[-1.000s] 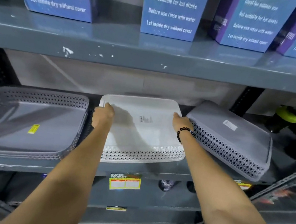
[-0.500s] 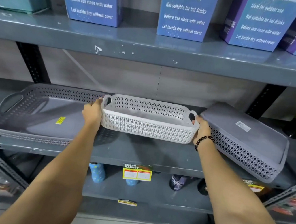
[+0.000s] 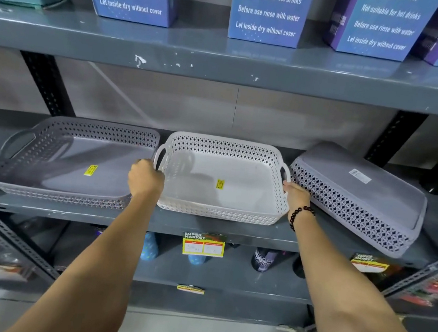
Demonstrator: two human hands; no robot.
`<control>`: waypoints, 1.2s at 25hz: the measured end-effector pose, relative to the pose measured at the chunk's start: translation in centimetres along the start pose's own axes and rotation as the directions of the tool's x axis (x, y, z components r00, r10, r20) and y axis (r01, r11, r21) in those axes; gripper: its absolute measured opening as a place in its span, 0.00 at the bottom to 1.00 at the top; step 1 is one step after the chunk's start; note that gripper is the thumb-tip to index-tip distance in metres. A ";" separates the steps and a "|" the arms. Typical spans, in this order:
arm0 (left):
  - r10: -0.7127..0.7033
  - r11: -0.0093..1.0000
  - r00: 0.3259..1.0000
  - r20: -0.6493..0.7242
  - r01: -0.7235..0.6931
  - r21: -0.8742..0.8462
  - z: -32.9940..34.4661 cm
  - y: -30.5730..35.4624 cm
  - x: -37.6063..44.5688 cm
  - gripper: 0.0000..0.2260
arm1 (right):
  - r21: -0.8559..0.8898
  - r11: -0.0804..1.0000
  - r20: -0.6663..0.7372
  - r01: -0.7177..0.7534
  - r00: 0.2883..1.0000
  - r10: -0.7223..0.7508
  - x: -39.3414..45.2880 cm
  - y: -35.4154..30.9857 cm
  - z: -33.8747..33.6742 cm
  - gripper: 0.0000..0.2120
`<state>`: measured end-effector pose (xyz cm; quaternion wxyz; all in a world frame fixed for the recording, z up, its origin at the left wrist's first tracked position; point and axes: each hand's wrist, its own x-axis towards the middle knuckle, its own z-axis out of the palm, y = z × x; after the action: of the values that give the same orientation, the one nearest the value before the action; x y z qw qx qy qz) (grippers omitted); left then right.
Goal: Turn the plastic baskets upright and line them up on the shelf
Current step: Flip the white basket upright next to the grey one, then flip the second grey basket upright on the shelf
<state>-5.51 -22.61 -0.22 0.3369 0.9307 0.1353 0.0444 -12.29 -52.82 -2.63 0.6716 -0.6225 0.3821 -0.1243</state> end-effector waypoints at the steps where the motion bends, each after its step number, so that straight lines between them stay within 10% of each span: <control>1: 0.008 1.000 1.000 -0.009 -0.008 0.016 0.2 0.0 -0.1 0.05 | 0.001 1.000 0.000 0.014 1.000 -0.014 0.2 0.2 0.0 0.13; 13: 0.212 0.977 0.977 0.023 -0.212 -0.023 2.8 3.8 0.0 0.15 | -0.126 0.986 -0.116 0.108 0.986 -0.122 -0.2 -1.2 0.2 0.12; 20: 0.504 0.860 0.845 0.177 -0.472 -0.193 9.7 14.2 -4.1 0.14 | -0.211 0.941 -0.284 0.266 0.904 -0.320 -1.0 -4.6 -6.1 0.13; 26: 0.688 0.726 0.687 0.234 -0.647 -0.233 15.9 24.3 -7.6 0.13 | -0.416 0.910 -0.496 0.000 0.838 -0.227 2.1 -5.5 -15.8 0.09; 30: 0.656 0.743 0.697 0.290 -0.664 -0.083 20.0 30.0 -7.4 0.16 | -0.471 0.868 -0.524 -0.155 0.841 -0.133 6.9 -5.7 -19.8 0.28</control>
<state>-2.47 -59.07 3.59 0.3020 0.9171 -0.2596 0.0184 -19.11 -72.98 1.52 0.3545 -0.7106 0.5779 -0.1883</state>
